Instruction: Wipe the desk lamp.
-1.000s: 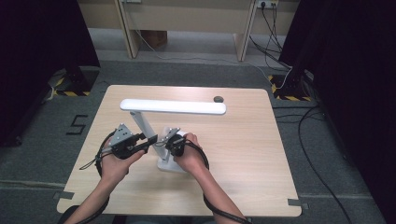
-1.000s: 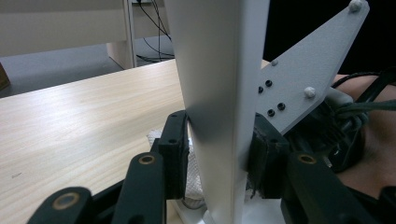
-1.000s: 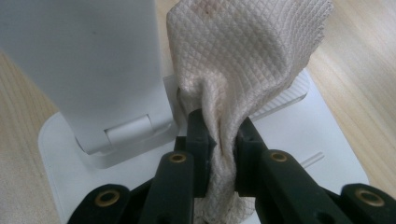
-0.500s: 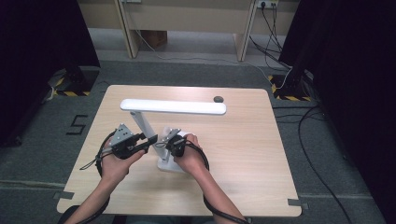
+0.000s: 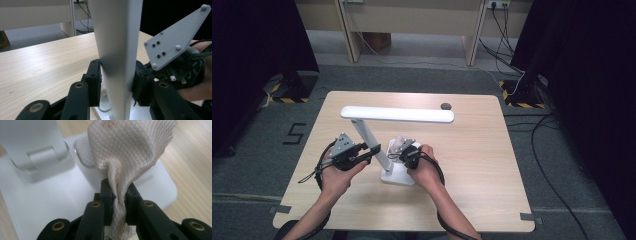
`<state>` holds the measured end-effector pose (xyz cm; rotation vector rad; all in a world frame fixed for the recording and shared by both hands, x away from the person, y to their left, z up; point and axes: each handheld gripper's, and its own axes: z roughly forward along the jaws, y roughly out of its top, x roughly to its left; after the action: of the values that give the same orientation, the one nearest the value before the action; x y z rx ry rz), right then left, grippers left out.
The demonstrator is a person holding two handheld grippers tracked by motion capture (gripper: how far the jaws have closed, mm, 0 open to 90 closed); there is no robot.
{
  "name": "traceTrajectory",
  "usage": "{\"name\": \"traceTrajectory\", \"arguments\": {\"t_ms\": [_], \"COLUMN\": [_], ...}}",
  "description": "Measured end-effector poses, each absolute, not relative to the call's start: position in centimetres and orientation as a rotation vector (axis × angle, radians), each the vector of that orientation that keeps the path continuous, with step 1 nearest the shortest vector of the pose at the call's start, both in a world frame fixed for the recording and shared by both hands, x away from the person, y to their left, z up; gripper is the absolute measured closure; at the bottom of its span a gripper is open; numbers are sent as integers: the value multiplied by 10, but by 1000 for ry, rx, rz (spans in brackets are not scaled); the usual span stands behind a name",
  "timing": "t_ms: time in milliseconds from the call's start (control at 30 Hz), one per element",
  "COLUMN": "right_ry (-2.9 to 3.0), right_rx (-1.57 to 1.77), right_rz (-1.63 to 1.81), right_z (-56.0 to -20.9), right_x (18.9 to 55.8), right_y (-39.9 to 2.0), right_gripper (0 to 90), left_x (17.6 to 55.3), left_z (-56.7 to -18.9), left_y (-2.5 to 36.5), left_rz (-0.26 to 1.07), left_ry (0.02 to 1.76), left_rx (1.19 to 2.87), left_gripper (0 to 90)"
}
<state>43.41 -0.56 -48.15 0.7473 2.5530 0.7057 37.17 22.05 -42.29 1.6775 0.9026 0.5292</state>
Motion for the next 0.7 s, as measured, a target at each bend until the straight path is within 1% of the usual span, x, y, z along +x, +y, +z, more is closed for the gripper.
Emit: {"name": "traceTrajectory", "arguments": {"t_ms": [200, 233, 333, 467, 700], "right_ry": [2513, 2510, 2504, 2506, 2579], "right_rx": [798, 843, 838, 830, 696], "right_rz": [601, 597, 612, 688, 790], "right_z": [-480, -479, -474, -464, -460], "right_x": [437, 436, 439, 441, 452], "right_y": [-38, -42, -48, -35, 15], "right_gripper": [813, 813, 812, 812, 808], "left_x": [371, 371, 372, 372, 371], "left_z": [-423, -423, -423, -422, -422], "left_y": [220, 220, 220, 221, 221], "left_rz": [534, 534, 532, 530, 533], "left_ry": [902, 903, 903, 902, 901], "left_rx": [1679, 1678, 1677, 1677, 1679], "left_gripper": [630, 631, 631, 631, 629]}}
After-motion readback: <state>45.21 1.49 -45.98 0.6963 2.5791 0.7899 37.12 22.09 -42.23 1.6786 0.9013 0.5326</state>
